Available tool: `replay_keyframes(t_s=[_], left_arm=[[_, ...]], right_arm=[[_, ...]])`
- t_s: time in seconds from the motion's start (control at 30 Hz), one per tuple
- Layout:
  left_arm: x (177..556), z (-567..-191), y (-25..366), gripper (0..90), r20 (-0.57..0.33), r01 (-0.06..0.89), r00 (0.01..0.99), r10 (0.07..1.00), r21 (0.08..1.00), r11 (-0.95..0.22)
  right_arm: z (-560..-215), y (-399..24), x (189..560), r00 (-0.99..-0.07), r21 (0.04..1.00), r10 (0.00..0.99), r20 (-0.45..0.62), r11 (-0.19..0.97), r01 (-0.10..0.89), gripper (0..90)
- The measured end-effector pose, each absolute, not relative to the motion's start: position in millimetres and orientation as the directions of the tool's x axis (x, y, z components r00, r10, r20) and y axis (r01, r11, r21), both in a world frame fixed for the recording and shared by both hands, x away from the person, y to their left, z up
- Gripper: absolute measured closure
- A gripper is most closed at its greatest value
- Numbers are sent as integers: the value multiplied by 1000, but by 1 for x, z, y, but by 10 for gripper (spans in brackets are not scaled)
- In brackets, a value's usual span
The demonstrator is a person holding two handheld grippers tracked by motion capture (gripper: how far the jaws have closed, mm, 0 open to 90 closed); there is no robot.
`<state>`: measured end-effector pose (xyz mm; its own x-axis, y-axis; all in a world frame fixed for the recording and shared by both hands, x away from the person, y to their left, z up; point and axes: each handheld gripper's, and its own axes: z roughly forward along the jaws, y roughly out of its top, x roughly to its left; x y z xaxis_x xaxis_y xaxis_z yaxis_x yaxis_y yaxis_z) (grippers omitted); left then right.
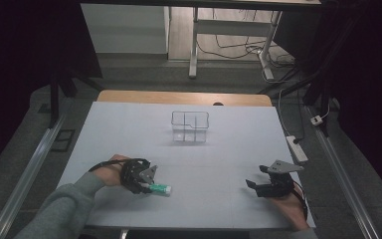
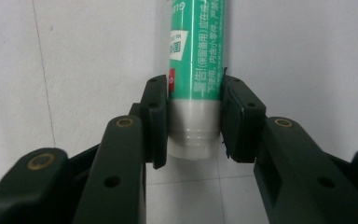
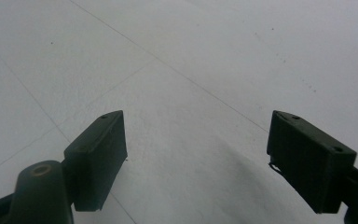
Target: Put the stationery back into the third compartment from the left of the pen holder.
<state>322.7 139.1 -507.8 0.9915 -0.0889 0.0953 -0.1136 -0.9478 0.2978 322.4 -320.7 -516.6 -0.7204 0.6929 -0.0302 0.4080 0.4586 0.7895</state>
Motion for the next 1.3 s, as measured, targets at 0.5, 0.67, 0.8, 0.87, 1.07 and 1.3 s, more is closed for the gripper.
replay_keyframes(t_s=[0.5, 0.67, 0.8, 0.87, 1.07, 1.3], left_arm=[[330, -491, 153, 647, 72, 30, 995, 65, 412, -911], [331, -489, 156, 647, 57, 92, 989, 134, 466, -880], [331, -486, 155, 647, 61, 113, 985, 161, 475, -873], [331, -486, 154, 647, 63, 118, 984, 169, 482, -868], [334, -482, 152, 647, 63, 150, 975, 211, 511, -846], [337, -477, 147, 647, 73, 193, 959, 274, 539, -820]], right_arm=[[-516, -321, 322, -719, 791, 694, -33, 458, 405, 189], [-515, -321, 322, -717, 793, 696, -34, 456, 404, 189], [-516, -321, 322, -718, 794, 695, -33, 454, 404, 190], [-515, -321, 322, -718, 795, 695, -34, 454, 402, 190], [-515, -321, 322, -718, 795, 695, -35, 455, 401, 191], [-515, -322, 321, -717, 796, 696, -40, 456, 399, 192]])
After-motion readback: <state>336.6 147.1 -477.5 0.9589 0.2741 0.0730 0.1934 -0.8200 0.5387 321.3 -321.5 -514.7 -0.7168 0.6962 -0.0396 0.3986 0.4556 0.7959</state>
